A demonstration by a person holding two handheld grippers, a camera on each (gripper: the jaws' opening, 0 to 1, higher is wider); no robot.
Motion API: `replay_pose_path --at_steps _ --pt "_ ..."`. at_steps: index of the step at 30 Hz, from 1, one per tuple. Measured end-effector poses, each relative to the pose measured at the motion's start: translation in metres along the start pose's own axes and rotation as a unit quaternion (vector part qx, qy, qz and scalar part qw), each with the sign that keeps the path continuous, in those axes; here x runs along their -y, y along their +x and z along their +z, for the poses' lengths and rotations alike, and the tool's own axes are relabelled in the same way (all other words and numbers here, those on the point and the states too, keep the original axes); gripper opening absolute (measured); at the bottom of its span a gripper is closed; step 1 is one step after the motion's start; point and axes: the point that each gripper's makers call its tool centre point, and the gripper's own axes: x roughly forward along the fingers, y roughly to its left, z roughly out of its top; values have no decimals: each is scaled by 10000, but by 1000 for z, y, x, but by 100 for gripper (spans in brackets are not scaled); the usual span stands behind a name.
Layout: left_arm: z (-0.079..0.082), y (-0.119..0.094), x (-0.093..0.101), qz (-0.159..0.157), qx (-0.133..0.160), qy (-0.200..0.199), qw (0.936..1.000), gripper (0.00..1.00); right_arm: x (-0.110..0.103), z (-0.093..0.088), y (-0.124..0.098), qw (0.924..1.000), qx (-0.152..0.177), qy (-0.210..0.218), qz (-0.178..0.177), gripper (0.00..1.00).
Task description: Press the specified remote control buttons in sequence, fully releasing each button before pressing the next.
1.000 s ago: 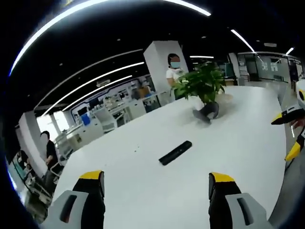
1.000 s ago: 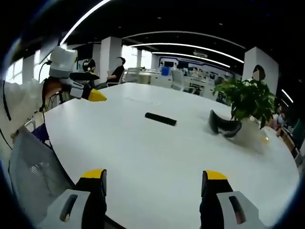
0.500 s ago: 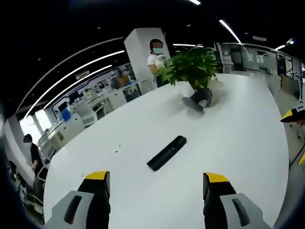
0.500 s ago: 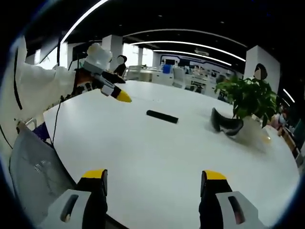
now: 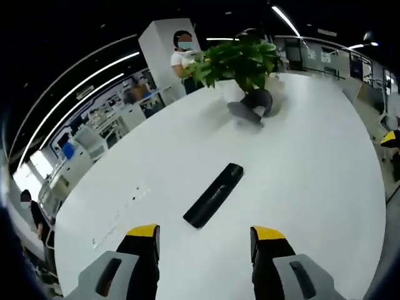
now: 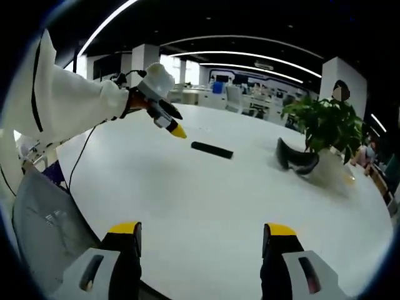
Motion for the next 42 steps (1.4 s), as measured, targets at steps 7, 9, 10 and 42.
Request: replay_pose_path --at_steps 7,9,10,42 --pt "-4 29 0 -254 -406 625 9969 56 0 -2 1 10000 -62 12 3 78" --pt "-7 38 -2 -346 -529 693 9956 55 0 -3 2 10000 -89 5 7 78" --pt "-7 40 -2 -400 -571 659 9954 54 0 -4 2 9999 -102 3 4 78" --pt "-21 100 -17 -1539 -1799 1751 9557 46 -1 -12 6 9994 -348 -61 -12 77"
